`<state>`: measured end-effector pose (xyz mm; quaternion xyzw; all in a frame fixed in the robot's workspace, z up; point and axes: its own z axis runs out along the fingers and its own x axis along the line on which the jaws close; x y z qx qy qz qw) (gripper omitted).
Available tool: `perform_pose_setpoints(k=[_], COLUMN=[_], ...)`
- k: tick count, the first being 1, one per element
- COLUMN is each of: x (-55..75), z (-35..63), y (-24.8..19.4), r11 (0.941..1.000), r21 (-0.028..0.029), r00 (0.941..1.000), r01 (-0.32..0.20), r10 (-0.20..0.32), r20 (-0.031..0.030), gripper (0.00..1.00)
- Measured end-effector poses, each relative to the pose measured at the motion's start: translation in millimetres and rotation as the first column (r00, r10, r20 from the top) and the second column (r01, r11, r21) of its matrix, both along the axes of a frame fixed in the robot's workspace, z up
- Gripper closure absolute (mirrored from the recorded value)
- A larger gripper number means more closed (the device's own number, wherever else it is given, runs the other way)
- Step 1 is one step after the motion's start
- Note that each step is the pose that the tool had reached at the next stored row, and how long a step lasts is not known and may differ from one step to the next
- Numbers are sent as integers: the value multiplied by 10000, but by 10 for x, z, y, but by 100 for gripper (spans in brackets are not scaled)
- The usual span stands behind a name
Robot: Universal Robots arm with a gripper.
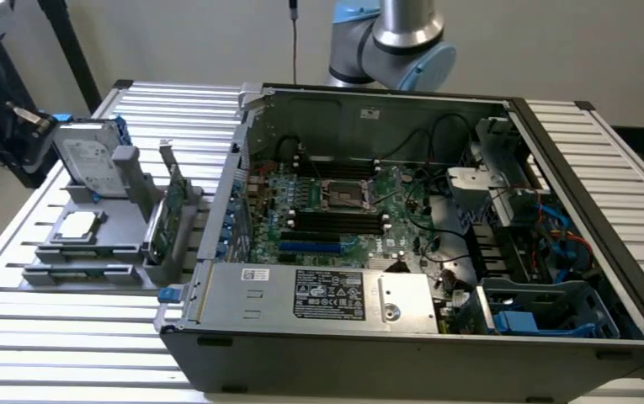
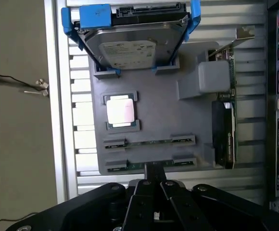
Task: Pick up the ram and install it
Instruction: 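Reach for the ram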
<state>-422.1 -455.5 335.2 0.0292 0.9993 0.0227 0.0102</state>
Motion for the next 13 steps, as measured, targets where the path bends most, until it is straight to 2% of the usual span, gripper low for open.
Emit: perform_pose_setpoints(k=[6,13], x=[42,84], z=[-18,-87], y=[-87,-149], r11=[9999,9995], r21=[1,0], r00=[9999,9995], r01=[-102,-329], r10=[102,329], r20=[2,-5], gripper=[89,89])
